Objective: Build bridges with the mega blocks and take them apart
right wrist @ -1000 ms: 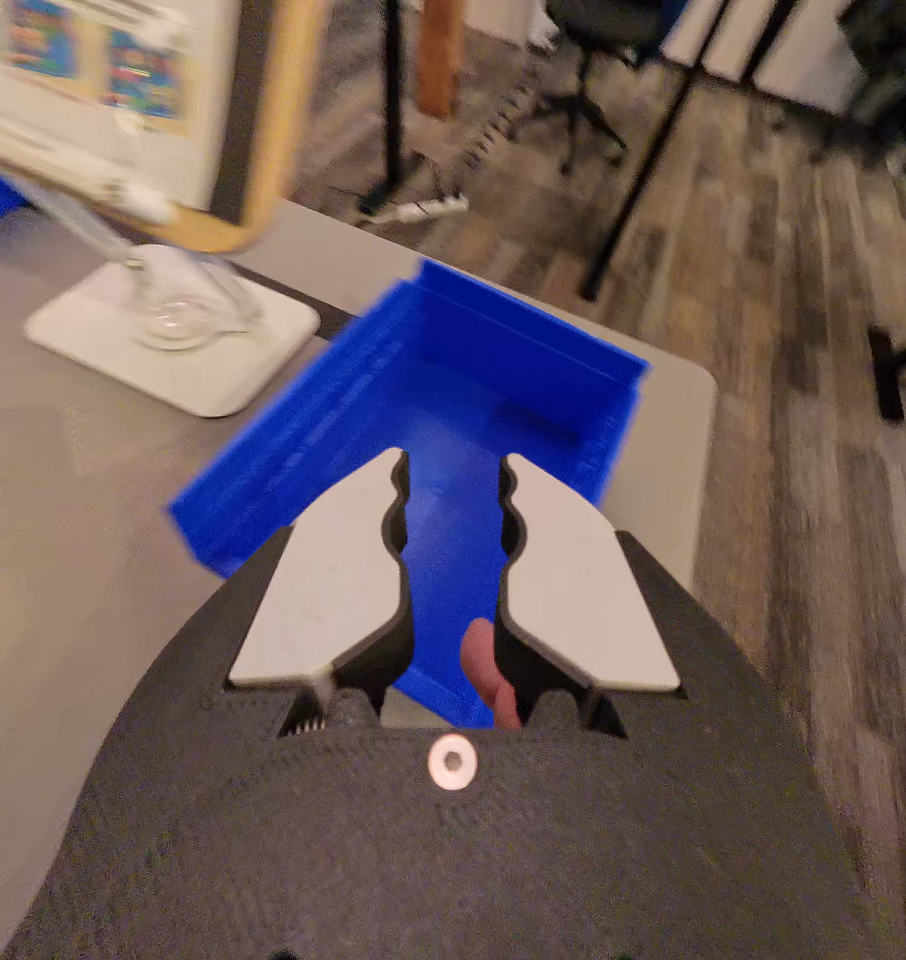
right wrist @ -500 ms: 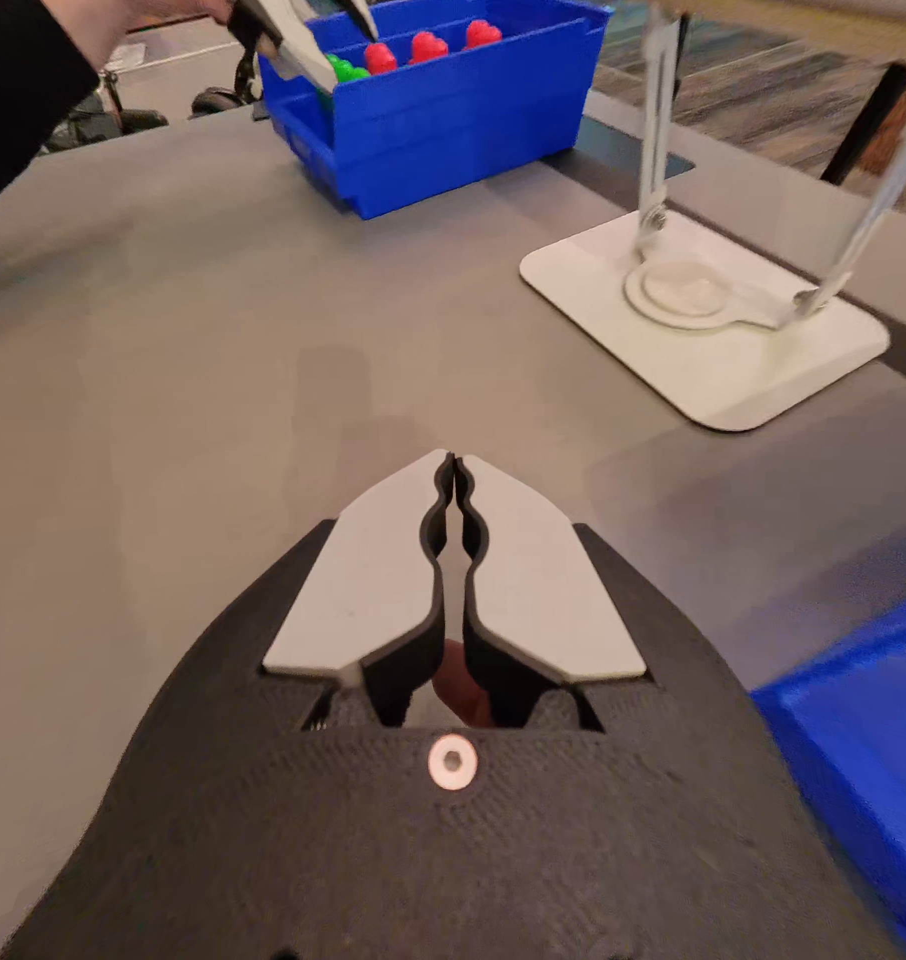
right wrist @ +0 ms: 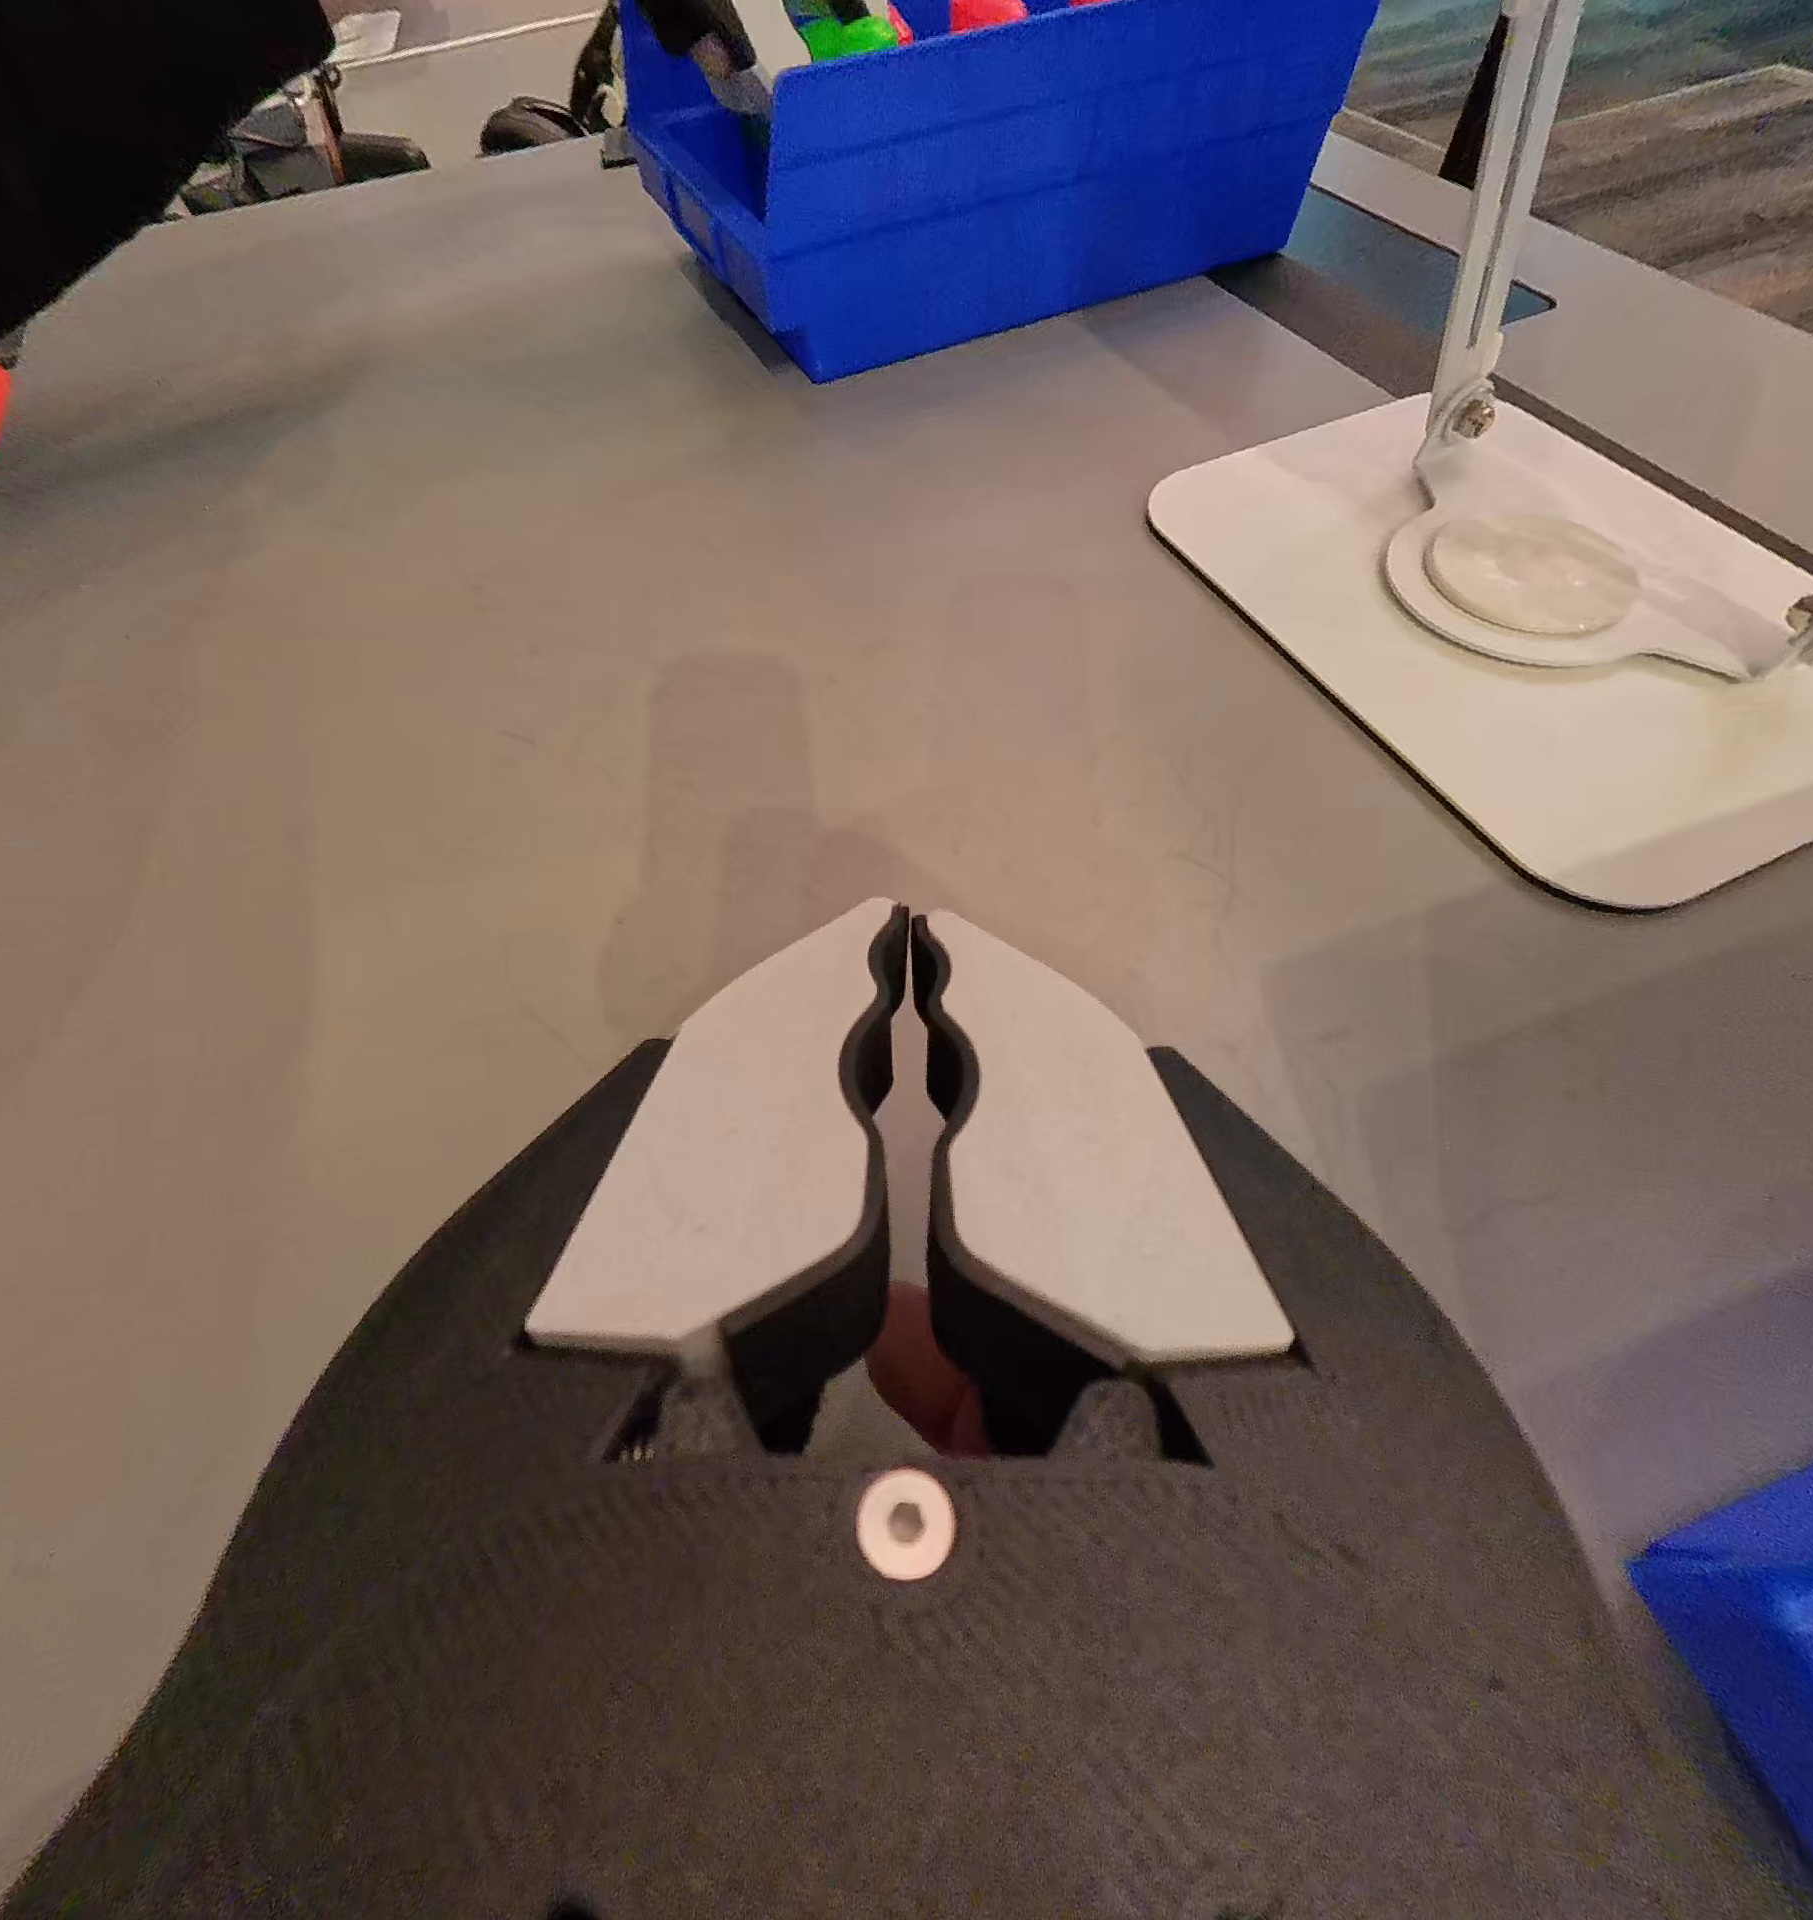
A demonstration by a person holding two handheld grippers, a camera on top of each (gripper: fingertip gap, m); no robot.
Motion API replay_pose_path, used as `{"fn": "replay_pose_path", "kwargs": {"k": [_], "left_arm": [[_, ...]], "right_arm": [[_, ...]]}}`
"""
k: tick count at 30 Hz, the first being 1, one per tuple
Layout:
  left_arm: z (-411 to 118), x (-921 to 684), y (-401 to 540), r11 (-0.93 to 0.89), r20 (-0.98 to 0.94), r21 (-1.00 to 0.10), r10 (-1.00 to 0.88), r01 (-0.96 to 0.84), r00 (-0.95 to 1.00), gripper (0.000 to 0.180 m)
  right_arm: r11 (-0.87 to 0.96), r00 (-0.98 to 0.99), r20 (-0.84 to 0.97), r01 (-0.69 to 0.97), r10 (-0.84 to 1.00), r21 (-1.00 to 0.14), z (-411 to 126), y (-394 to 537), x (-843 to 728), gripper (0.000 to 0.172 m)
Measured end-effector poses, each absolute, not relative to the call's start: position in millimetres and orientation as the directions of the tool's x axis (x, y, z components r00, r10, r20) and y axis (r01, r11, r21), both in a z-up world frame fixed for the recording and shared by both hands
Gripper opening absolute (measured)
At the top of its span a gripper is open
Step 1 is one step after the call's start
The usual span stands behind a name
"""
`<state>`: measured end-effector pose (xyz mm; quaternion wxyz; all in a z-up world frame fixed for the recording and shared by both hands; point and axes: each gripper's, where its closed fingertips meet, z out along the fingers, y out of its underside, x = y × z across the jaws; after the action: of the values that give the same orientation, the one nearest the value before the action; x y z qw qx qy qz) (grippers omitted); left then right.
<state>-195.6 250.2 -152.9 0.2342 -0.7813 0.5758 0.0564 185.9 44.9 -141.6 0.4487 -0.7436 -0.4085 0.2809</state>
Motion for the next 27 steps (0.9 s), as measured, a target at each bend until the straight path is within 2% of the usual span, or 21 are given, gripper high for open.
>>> {"fn": "replay_pose_path", "kwargs": {"k": [2, 7, 10, 13, 16, 19, 23, 27], "left_arm": [[-142.1, -200.0, 250.8, -0.246, -0.383, -0.333, -0.847, -0.910, 0.369, 0.036], [-100.4, -195.4, 231.8, -0.295, -0.291, -0.561, -0.804, -0.773, 0.518, 0.036], [-52.5, -165.5, 203.9, -0.309, -0.056, -0.803, -0.813, -0.509, 0.580, 0.036], [-15.7, -124.3, 162.3, -0.310, 0.155, -0.913, -0.865, -0.264, 0.478, 0.037], [2.2, -81.1, 121.6, -0.381, 0.353, -0.924, -0.885, -0.035, 0.304, 0.036], [6.7, -43.4, 88.1, -0.506, 0.517, -0.854, -0.852, 0.118, 0.086, 0.036], [-8.4, -0.3, 57.7, -0.634, 0.627, -0.761, -0.773, 0.141, -0.093, 0.036], [-19.8, 24.9, 43.7, -0.697, 0.679, -0.704, -0.716, 0.132, -0.160, 0.035]], "right_arm": [[-0.254, 0.502, -0.045, 0.356, 0.864, -0.900, -139.2, 44.0, 184.0, 0.001], [-0.172, 0.491, 0.017, 0.337, 0.871, -0.926, -120.6, 43.0, 176.2, 0.007], [-0.058, 0.503, 0.121, 0.326, 0.856, -0.943, -98.3, 45.0, 168.0, 0.017], [0.087, 0.498, 0.263, 0.349, 0.826, -0.933, -72.2, 44.5, 151.5, 0.018], [0.230, 0.460, 0.378, 0.346, 0.803, -0.910, -45.2, 38.6, 124.0, 0.025], [0.378, 0.424, 0.509, 0.357, 0.749, -0.854, -24.4, 33.7, 96.9, 0.027], [0.526, 0.364, 0.643, 0.376, 0.673, -0.763, -9.9, 25.4, 69.4, 0.022], [0.583, 0.283, 0.712, 0.422, 0.643, -0.695, -11.8, 23.9, 59.5, 0.019]]}}
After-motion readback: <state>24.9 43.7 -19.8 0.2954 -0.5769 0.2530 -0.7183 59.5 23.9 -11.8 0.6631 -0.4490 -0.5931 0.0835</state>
